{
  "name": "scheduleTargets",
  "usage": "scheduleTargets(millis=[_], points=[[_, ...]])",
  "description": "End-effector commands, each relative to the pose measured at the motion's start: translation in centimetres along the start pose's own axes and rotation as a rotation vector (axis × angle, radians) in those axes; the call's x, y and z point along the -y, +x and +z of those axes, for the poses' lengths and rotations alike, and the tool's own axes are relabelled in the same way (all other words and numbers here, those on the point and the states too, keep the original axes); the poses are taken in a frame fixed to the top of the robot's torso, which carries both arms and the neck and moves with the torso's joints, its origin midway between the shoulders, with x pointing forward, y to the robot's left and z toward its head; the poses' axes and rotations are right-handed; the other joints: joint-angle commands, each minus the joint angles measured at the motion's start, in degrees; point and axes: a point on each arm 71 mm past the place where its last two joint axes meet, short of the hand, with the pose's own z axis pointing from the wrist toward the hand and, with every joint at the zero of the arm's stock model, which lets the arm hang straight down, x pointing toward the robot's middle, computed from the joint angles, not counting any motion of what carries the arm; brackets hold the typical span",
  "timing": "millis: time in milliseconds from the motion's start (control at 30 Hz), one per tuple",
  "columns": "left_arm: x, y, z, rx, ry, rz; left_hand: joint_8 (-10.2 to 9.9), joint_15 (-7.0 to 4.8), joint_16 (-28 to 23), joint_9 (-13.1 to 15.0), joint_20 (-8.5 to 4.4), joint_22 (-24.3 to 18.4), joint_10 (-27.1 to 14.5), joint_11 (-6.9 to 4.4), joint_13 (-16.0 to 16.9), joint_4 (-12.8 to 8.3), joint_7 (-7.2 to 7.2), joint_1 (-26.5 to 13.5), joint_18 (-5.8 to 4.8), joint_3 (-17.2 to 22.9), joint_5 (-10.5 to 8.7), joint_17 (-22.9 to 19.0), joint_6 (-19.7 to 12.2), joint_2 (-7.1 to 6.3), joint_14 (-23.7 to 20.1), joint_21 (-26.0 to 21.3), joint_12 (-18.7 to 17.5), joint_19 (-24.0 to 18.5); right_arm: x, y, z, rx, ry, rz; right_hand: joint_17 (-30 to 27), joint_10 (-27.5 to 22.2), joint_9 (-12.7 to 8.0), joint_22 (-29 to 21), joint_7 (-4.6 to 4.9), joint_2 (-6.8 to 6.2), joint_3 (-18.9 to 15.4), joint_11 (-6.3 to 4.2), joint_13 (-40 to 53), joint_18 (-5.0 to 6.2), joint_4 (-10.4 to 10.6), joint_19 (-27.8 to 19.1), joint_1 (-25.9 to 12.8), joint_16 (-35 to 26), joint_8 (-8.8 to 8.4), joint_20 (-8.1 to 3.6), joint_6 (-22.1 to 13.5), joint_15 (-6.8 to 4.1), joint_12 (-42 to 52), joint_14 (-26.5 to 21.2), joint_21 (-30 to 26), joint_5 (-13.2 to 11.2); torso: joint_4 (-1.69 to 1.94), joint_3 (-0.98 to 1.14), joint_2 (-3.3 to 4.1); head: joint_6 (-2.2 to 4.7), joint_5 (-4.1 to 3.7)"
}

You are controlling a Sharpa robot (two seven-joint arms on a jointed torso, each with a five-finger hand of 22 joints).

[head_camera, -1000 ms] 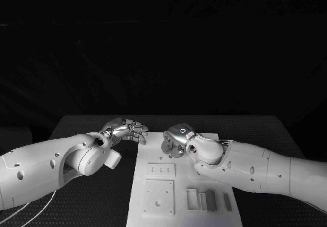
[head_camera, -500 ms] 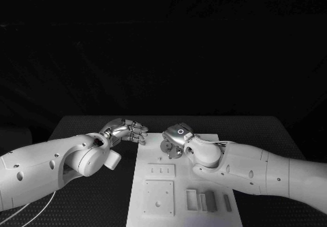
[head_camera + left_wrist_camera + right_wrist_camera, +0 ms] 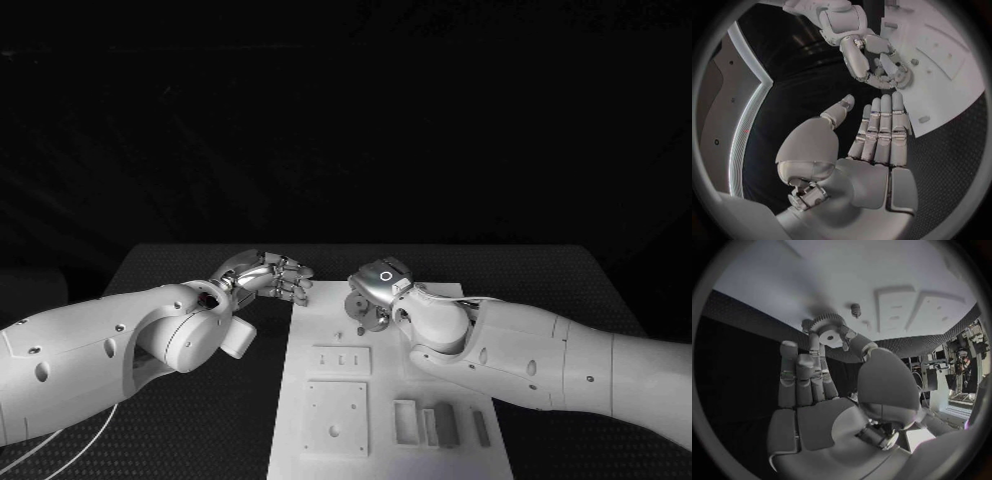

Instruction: Assemble the parts on the task board

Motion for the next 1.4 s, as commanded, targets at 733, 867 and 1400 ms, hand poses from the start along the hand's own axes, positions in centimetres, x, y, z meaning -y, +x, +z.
scheduleTargets(millis=[733, 867, 1400], points=[[0.2, 0.2, 0.0, -0.016, 0.008, -0.001, -0.33, 0.06, -0.31, 0.11, -0.12, 0.11, 0.37, 0.07, 0.11, 0.33, 0.33, -0.47, 1.03, 0.1, 0.24, 0.16, 0.03, -0.04, 0.51, -0.27, -0.26, -0.1, 0.2, 0.6, 0.7, -0.04, -0.004, 0.025, 0.41, -4.7, -1.3, 1.02, 1.08, -0.8, -0.15, 2.23, -0.45, 3.52, 0.34, -1.21, 0.36, -1.53, -3.1, 0.45, -3.83, 2.07, -4.14, -0.86, -0.78, 0.32, 0.09, 0.0, 0.03, -0.24, 0.02], [0.2, 0.2, 0.0, -0.015, 0.008, -0.001, -0.33, 0.07, -0.33, 0.11, -0.12, 0.12, 0.36, 0.07, 0.12, 0.33, 0.33, -0.46, 1.03, 0.1, 0.24, 0.18, 0.02, -0.05, 0.51, -0.28, -0.27, -0.1, 0.3, 0.7, 0.7, -0.05, -0.004, 0.036, 0.48, -5.42, -1.56, 1.02, 1.08, -0.83, -0.16, 2.5, -0.75, 3.52, 0.36, -1.37, 0.44, -1.63, -3.44, 0.59, -4.22, 2.33, -4.94, -0.95, -0.9, 0.31, 0.05, -0.05, 0.0, -0.24, 0.03], [0.1, 0.0, 0.0, -0.008, 0.008, 0.0, -0.35, 0.07, -0.39, 0.11, -0.12, 0.14, 0.36, 0.08, 0.15, 0.33, 0.34, -0.47, 1.03, 0.1, 0.24, 0.24, 0.01, -0.06, 0.53, -0.3, -0.32, -0.09, 1.7, -0.3, -0.9, 0.071, -0.028, 0.206, 0.6, -6.3, -2.17, 1.02, 0.9, -0.87, -0.22, 2.93, -1.7, 3.52, 1.12, -1.37, 0.14, -1.84, -4.0, 0.76, -4.87, 2.78, -6.5, -0.78, -1.07, 0.31, -0.02, 0.0, -0.03, 0.16, 0.27]])
